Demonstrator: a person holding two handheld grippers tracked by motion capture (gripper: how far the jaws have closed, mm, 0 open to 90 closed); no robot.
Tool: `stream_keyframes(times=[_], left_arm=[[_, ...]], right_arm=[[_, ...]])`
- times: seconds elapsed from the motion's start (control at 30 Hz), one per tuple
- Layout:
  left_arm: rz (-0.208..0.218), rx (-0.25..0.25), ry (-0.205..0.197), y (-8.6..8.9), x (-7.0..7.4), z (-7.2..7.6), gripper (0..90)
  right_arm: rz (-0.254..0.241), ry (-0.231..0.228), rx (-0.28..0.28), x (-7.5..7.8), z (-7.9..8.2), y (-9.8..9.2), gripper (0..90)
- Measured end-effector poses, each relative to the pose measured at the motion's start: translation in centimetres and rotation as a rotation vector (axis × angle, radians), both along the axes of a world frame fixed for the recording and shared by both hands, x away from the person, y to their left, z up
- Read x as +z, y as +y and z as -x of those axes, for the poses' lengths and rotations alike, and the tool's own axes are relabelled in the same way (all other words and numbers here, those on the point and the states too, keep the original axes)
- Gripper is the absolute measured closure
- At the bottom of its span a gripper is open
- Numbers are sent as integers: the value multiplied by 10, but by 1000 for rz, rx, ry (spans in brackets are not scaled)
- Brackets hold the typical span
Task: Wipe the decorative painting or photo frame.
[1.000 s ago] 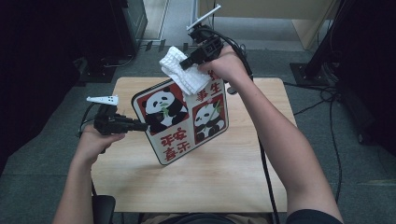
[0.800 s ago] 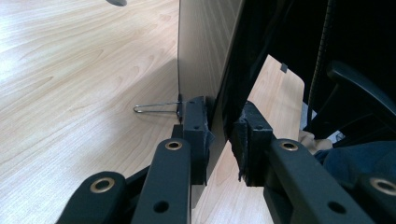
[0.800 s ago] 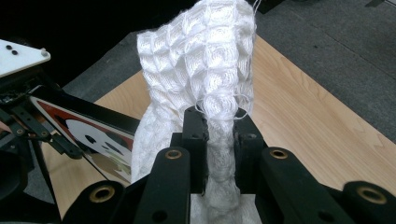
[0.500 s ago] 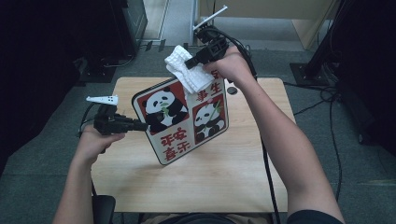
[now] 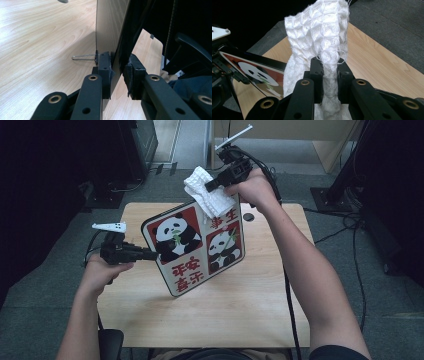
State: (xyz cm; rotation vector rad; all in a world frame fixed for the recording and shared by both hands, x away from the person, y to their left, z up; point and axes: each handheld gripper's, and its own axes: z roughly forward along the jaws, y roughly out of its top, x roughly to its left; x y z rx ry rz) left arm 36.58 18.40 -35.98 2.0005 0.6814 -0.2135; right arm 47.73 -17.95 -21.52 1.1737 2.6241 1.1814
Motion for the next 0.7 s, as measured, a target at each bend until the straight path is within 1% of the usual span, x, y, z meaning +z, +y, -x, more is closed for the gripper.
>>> stream_keyframes(times=[0.3,0.37,0.43,0.53,0.7], left_arm=[[1,3,-1,1,0,0,767],[2,5,0,1,0,-1,766],[0,4,0,1,-1,0,766],[-1,3,0,2,-1,0,766],[-2,3,0,2,0,-1,766]], right_arm=[[0,6,-16,0,-2,-11,800],[0,14,-22,1,-2,-13,800],[-3,5,-31,2,-2,-16,798],[-9,8,-40,3,-3,-19,799],[8,-12,-67,5,-5,-25,794]])
